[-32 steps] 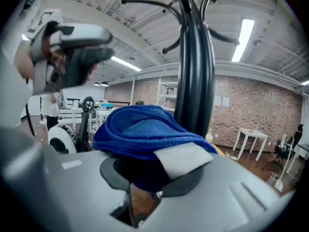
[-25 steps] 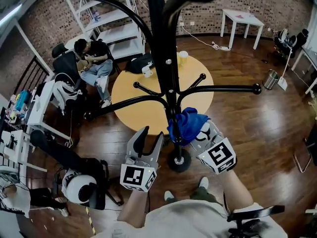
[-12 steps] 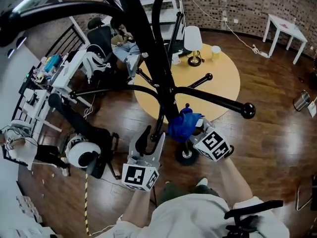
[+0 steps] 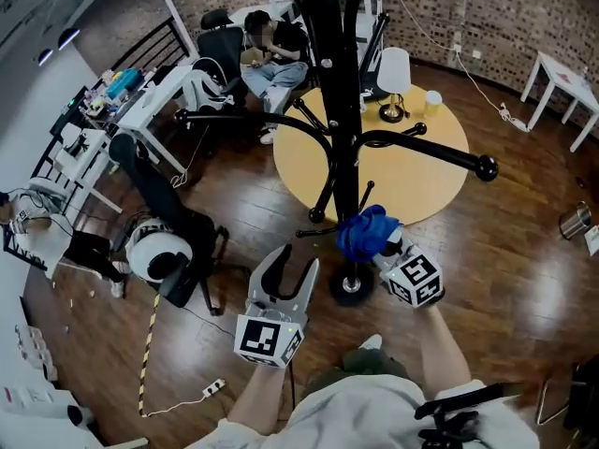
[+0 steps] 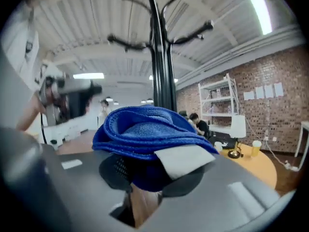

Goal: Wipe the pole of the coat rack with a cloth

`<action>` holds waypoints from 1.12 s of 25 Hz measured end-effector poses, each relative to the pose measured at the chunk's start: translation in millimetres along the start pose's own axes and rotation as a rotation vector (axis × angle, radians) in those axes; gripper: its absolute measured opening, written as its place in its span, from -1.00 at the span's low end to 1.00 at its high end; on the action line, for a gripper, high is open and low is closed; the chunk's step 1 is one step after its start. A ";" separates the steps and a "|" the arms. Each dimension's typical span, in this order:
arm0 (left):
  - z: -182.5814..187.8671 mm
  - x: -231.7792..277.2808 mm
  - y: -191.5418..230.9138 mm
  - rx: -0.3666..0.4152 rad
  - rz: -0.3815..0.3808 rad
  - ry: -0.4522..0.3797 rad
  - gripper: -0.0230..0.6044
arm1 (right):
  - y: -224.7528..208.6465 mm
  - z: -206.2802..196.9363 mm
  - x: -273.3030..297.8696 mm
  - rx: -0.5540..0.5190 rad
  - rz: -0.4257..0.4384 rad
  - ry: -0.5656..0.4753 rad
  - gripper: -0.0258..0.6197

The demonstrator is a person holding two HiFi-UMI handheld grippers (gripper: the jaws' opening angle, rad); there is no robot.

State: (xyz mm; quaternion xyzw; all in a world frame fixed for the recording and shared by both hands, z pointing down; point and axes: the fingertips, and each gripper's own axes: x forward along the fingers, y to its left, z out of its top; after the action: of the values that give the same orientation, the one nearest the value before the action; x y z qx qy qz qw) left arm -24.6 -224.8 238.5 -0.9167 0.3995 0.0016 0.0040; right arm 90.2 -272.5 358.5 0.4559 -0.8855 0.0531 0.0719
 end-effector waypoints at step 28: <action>-444.5 0.3 -6.8 -0.104 0.188 0.030 -0.92 | -20.2 -345.5 78.3 -0.122 0.106 -0.094 -0.58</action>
State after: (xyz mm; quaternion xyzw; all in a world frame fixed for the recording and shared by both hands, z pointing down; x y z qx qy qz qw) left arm -19.5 -224.3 683.0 -0.8741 0.4830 0.0090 -0.0500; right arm 88.9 -291.7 712.8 0.4051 -0.9124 -0.0186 0.0549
